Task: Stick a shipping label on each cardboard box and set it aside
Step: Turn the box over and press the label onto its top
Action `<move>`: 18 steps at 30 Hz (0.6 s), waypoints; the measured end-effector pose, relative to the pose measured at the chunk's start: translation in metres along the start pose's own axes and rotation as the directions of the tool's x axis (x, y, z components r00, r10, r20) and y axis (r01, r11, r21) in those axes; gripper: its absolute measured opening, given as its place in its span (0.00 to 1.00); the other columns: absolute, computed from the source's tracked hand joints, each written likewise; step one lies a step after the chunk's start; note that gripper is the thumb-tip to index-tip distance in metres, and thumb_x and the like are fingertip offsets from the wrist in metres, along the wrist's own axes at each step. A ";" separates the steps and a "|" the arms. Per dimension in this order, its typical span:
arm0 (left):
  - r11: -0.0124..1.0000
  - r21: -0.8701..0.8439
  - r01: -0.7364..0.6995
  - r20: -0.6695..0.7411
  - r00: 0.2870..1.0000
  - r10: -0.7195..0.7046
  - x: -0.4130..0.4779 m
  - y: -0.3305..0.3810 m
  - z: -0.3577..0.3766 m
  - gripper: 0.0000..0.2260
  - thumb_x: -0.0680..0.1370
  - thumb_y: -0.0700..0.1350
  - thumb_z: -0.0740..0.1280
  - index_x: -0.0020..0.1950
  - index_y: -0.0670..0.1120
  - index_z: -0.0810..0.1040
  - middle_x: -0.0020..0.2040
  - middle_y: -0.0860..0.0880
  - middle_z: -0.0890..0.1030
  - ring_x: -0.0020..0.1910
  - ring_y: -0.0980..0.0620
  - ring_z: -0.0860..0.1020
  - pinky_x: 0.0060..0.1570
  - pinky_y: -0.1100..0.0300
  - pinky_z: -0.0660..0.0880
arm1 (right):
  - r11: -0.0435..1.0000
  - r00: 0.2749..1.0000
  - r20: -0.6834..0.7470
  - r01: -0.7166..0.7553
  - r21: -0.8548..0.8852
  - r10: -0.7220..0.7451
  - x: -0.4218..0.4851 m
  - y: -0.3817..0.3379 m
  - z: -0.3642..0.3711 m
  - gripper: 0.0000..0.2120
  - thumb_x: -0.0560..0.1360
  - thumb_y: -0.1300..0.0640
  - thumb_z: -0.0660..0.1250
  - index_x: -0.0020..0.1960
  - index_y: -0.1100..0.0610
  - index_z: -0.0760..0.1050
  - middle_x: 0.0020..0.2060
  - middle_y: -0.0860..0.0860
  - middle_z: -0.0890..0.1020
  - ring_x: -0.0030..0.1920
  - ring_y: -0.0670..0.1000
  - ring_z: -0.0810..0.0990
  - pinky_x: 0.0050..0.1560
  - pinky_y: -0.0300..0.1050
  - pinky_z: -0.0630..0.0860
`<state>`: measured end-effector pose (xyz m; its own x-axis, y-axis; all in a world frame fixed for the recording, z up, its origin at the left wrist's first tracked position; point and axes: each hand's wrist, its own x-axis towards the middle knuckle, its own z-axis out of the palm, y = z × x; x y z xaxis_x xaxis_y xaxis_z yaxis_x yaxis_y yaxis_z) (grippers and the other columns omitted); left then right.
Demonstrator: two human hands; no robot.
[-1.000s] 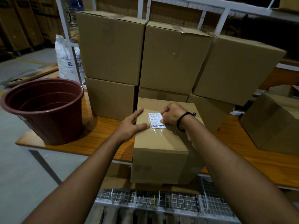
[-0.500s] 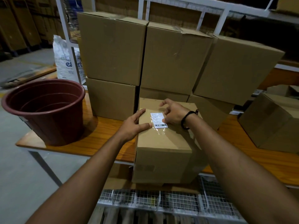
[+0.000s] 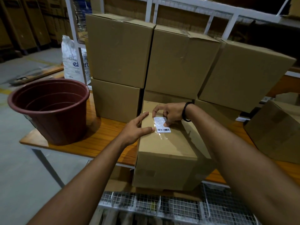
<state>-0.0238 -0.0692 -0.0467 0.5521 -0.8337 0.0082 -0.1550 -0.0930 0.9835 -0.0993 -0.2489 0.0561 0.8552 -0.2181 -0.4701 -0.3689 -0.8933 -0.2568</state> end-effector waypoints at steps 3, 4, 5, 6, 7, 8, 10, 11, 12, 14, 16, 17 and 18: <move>1.000 -0.012 -0.007 -0.006 1.000 0.007 0.001 0.000 0.002 0.33 0.75 0.42 0.72 0.77 0.53 0.62 0.66 0.52 0.68 0.51 0.63 0.74 0.40 0.73 0.75 | 0.999 1.000 -0.016 0.018 0.030 -0.017 0.002 0.005 0.001 0.26 0.72 0.62 0.72 0.64 0.45 0.69 0.36 0.49 0.74 0.37 0.49 0.72 0.36 0.42 0.70; 1.000 -0.004 -0.010 -0.010 1.000 0.010 0.001 -0.001 0.002 0.34 0.75 0.43 0.73 0.77 0.53 0.62 0.68 0.51 0.68 0.52 0.63 0.74 0.40 0.73 0.74 | 0.999 1.000 -0.023 0.018 0.032 -0.017 0.002 0.006 0.001 0.27 0.72 0.62 0.72 0.65 0.43 0.68 0.36 0.49 0.74 0.37 0.48 0.72 0.37 0.42 0.70; 1.000 0.004 -0.011 -0.013 1.000 0.011 0.002 -0.002 0.001 0.34 0.74 0.44 0.73 0.77 0.53 0.63 0.71 0.50 0.67 0.53 0.62 0.74 0.41 0.73 0.74 | 0.999 1.000 -0.025 0.017 0.036 -0.016 0.002 0.007 0.001 0.28 0.72 0.62 0.72 0.66 0.42 0.67 0.37 0.49 0.73 0.37 0.48 0.71 0.37 0.42 0.70; 1.000 0.010 -0.010 -0.014 1.000 0.010 0.002 -0.002 0.000 0.34 0.74 0.44 0.73 0.77 0.54 0.63 0.73 0.49 0.66 0.54 0.61 0.74 0.43 0.72 0.74 | 0.999 1.000 -0.022 0.018 0.047 -0.017 0.003 0.007 0.001 0.27 0.72 0.61 0.72 0.65 0.41 0.67 0.38 0.50 0.73 0.39 0.48 0.72 0.38 0.42 0.70; 1.000 0.015 -0.007 -0.013 1.000 0.007 0.002 -0.002 0.000 0.34 0.74 0.45 0.73 0.77 0.54 0.63 0.75 0.48 0.65 0.56 0.59 0.74 0.44 0.71 0.75 | 0.998 1.000 -0.015 0.019 0.063 -0.018 0.003 0.008 0.001 0.26 0.73 0.61 0.72 0.64 0.41 0.68 0.40 0.51 0.74 0.40 0.49 0.72 0.39 0.43 0.71; 1.000 0.016 -0.003 -0.009 1.000 0.003 0.002 -0.002 0.000 0.34 0.74 0.45 0.73 0.77 0.54 0.62 0.75 0.47 0.64 0.57 0.56 0.74 0.44 0.69 0.76 | 0.997 1.000 -0.011 0.020 0.077 -0.019 0.003 0.008 0.002 0.25 0.73 0.61 0.72 0.62 0.41 0.69 0.41 0.52 0.74 0.42 0.50 0.72 0.41 0.44 0.71; 1.000 0.020 -0.007 -0.008 1.000 0.007 0.002 -0.001 0.000 0.34 0.74 0.45 0.73 0.77 0.54 0.62 0.76 0.46 0.63 0.57 0.56 0.73 0.44 0.69 0.76 | 0.996 0.999 -0.013 0.031 0.088 -0.030 0.003 0.010 0.003 0.25 0.73 0.61 0.72 0.62 0.40 0.68 0.42 0.53 0.74 0.43 0.51 0.71 0.42 0.45 0.71; 1.000 0.021 -0.012 -0.010 1.000 0.012 0.002 -0.001 0.000 0.34 0.74 0.45 0.73 0.77 0.54 0.62 0.76 0.46 0.63 0.57 0.57 0.73 0.44 0.69 0.75 | 0.995 0.999 -0.016 0.037 0.090 -0.036 0.003 0.011 0.004 0.25 0.73 0.61 0.72 0.61 0.40 0.68 0.43 0.53 0.74 0.43 0.51 0.71 0.43 0.45 0.71; 1.000 0.020 -0.013 -0.009 1.000 0.013 0.001 -0.001 0.000 0.34 0.74 0.45 0.73 0.77 0.54 0.62 0.76 0.47 0.63 0.57 0.57 0.73 0.44 0.70 0.75 | 0.994 0.999 -0.021 0.045 0.095 -0.043 0.002 0.012 0.005 0.24 0.73 0.61 0.71 0.61 0.40 0.69 0.43 0.53 0.74 0.43 0.51 0.72 0.43 0.45 0.71; 1.000 0.021 -0.010 -0.005 1.000 0.010 0.001 -0.001 0.000 0.34 0.75 0.45 0.73 0.77 0.54 0.62 0.76 0.46 0.63 0.56 0.58 0.73 0.44 0.70 0.75 | 0.987 0.997 -0.043 0.069 0.145 -0.064 -0.003 0.014 0.006 0.21 0.73 0.61 0.71 0.58 0.41 0.71 0.44 0.52 0.75 0.43 0.50 0.73 0.43 0.45 0.72; 1.000 0.019 -0.008 -0.001 1.000 0.008 0.000 -0.001 0.000 0.34 0.75 0.45 0.72 0.77 0.54 0.61 0.76 0.46 0.63 0.55 0.60 0.73 0.42 0.71 0.74 | 0.955 0.987 -0.123 0.132 0.265 -0.102 -0.011 0.021 0.013 0.19 0.73 0.61 0.71 0.58 0.42 0.72 0.45 0.50 0.76 0.42 0.47 0.74 0.42 0.42 0.73; 1.000 0.009 -0.012 -0.005 1.000 0.012 -0.001 -0.001 0.000 0.34 0.75 0.44 0.72 0.77 0.53 0.62 0.76 0.46 0.63 0.55 0.60 0.72 0.42 0.72 0.74 | 0.941 0.972 -0.201 0.176 0.288 -0.121 -0.016 0.026 0.019 0.18 0.74 0.60 0.71 0.57 0.43 0.73 0.47 0.49 0.76 0.43 0.45 0.74 0.43 0.42 0.72; 1.000 -0.001 -0.017 -0.008 1.000 0.017 -0.002 -0.001 0.001 0.33 0.75 0.43 0.72 0.77 0.52 0.62 0.76 0.46 0.62 0.55 0.59 0.72 0.42 0.74 0.74 | 0.939 0.946 -0.292 0.222 0.264 -0.142 -0.022 0.032 0.026 0.16 0.73 0.59 0.72 0.57 0.45 0.75 0.47 0.47 0.77 0.43 0.44 0.75 0.45 0.41 0.72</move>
<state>-0.0250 -0.0681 -0.0477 0.5559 -0.8308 0.0261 -0.1634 -0.0785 0.9834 -0.1390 -0.2623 0.0361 0.9675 -0.1943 -0.1619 -0.2524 -0.7829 -0.5686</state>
